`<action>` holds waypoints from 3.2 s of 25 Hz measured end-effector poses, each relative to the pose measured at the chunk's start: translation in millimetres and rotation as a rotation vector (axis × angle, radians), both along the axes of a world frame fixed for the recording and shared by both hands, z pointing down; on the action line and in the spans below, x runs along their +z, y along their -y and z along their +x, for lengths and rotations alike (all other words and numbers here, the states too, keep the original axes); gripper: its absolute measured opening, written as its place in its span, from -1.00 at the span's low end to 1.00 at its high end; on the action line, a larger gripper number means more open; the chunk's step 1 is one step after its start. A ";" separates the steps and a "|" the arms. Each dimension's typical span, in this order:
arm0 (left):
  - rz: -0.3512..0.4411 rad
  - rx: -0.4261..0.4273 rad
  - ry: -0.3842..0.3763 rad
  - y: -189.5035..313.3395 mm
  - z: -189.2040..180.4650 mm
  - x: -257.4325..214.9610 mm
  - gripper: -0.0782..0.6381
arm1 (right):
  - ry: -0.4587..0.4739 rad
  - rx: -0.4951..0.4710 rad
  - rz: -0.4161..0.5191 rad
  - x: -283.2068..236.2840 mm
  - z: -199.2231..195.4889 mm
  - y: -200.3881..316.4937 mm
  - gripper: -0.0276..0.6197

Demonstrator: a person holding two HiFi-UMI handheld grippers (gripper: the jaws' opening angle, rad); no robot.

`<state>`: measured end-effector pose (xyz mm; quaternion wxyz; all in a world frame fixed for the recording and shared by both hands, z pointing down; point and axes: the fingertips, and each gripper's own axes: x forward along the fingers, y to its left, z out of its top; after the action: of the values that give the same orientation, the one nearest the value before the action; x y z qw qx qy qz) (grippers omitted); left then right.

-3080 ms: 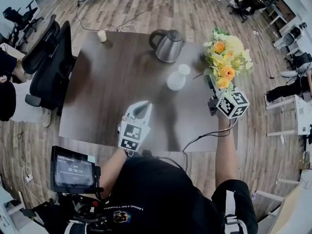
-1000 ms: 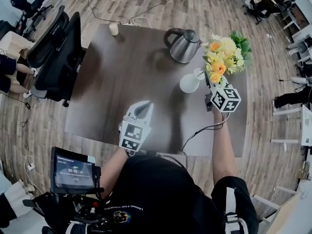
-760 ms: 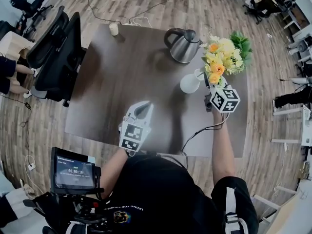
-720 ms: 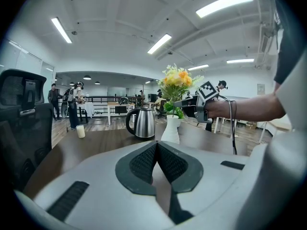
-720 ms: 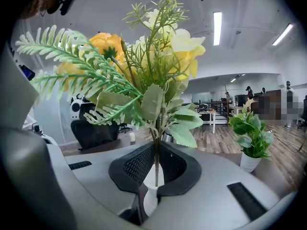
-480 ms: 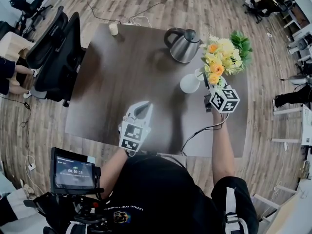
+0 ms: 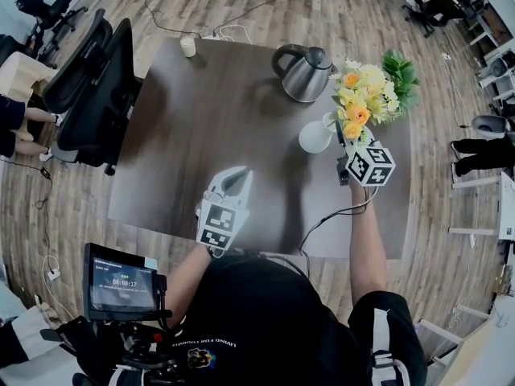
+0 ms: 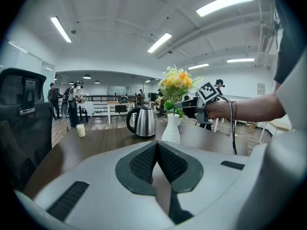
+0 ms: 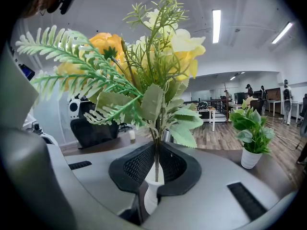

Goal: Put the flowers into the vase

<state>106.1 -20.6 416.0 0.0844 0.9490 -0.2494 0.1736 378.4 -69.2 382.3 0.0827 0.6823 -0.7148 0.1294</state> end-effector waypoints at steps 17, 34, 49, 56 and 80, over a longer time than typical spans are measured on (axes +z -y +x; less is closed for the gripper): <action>-0.006 0.003 0.004 -1.4 -1.6 2.5 -0.76 | -0.001 0.002 -0.016 8.8 -2.0 -3.9 -0.80; -0.009 -0.004 0.003 -0.6 -3.4 5.3 -0.76 | -0.013 0.013 -0.032 21.7 -0.9 -4.0 -0.80; -0.012 -0.012 -0.001 -0.8 -12.1 8.2 -0.76 | -0.106 0.040 -0.041 30.3 -7.1 -4.8 -0.45; -0.010 -0.019 -0.001 -4.3 -21.0 7.4 -0.76 | -0.108 0.107 -0.019 27.7 1.7 -11.7 -0.22; 0.000 -0.015 0.002 -19.2 -24.6 7.0 -0.76 | 0.170 0.189 -0.062 97.8 3.8 -51.7 -0.22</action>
<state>81.5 -1.3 423.0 0.0853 0.9469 -0.2566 0.1738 382.2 -17.5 480.1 0.0305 0.7301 -0.6475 0.2160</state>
